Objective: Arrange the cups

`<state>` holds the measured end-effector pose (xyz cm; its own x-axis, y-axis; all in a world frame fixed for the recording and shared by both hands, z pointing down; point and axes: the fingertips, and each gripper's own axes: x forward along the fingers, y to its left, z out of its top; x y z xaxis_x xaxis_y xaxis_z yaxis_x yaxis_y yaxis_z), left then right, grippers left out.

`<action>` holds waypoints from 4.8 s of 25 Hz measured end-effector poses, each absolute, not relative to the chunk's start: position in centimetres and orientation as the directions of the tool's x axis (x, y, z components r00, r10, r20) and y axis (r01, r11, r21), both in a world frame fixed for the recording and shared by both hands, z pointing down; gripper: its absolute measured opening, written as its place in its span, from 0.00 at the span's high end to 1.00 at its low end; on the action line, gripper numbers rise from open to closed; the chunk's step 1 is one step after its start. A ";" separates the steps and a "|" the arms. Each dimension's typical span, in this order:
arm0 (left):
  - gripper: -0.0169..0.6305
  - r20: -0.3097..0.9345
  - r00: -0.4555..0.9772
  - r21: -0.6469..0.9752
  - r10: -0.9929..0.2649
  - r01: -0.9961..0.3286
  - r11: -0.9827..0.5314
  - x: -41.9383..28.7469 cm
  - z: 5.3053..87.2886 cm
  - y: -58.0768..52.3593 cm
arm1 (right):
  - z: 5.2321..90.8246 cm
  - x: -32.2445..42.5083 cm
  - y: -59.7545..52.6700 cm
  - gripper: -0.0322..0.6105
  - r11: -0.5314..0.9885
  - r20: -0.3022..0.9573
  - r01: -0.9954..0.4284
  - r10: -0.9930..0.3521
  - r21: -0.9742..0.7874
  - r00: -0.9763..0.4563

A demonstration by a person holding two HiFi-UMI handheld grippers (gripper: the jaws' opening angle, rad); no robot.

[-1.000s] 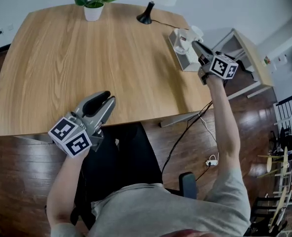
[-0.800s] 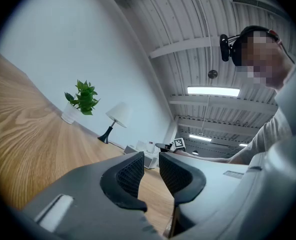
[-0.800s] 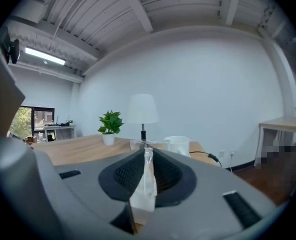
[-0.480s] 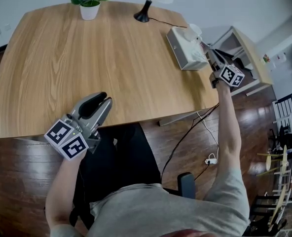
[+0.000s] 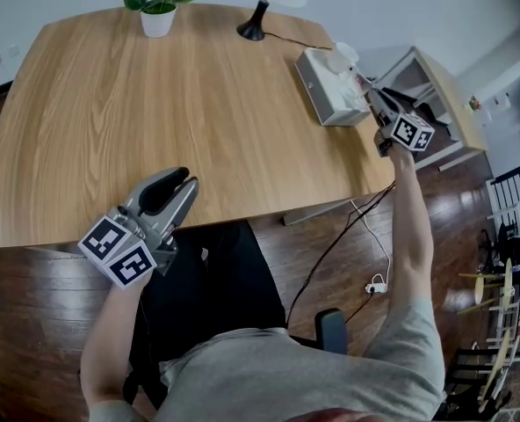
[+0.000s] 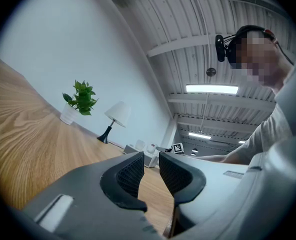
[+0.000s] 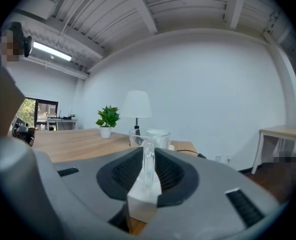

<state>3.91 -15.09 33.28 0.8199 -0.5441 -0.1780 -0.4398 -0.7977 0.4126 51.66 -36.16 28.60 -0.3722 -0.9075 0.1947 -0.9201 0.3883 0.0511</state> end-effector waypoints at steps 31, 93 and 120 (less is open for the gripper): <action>0.84 -0.188 0.828 0.396 -0.528 -0.429 -0.812 4.1 33.3 -14.8 | 35.2 8.6 -16.4 0.72 0.823 0.073 -0.568 -0.566 -0.004 -0.821; 0.84 -0.184 0.831 0.395 -0.525 -0.427 -0.814 3.7 33.5 -14.9 | 34.6 10.4 -15.2 0.72 0.807 0.001 -0.590 -0.590 -0.018 -0.807; 0.84 -0.180 0.835 0.385 -0.520 -0.427 -0.818 3.9 33.5 -14.7 | 34.9 10.8 -15.4 0.74 0.791 0.007 -0.611 -0.611 -0.037 -0.792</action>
<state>3.91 -14.73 33.46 0.8347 -0.5204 -0.1804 -0.4269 -0.8183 0.3850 10.78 -15.39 34.91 -0.7918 -0.6108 0.0070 -0.6106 0.7911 -0.0367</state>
